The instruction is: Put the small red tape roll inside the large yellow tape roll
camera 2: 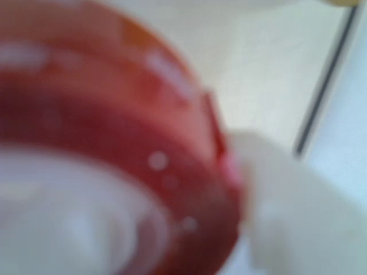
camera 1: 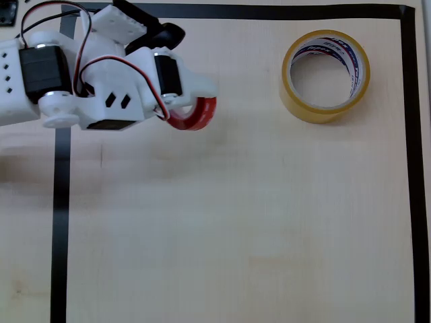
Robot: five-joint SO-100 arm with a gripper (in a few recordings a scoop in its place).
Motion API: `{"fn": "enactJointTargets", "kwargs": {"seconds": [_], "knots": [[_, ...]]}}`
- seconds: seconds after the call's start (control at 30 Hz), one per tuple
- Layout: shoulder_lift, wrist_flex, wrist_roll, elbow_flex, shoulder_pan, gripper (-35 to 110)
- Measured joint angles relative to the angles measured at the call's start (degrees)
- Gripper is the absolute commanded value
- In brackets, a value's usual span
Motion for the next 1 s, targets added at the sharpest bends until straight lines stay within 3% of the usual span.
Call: {"fn": "enactJointTargets", "kwargs": {"seconds": [0.57, 1.0], "knots": [[-23.38, -0.79, 2.9, -22.15, -1.93, 0], [-30.32, -0.62, 3.6, -34.28, 0.97, 0]]}}
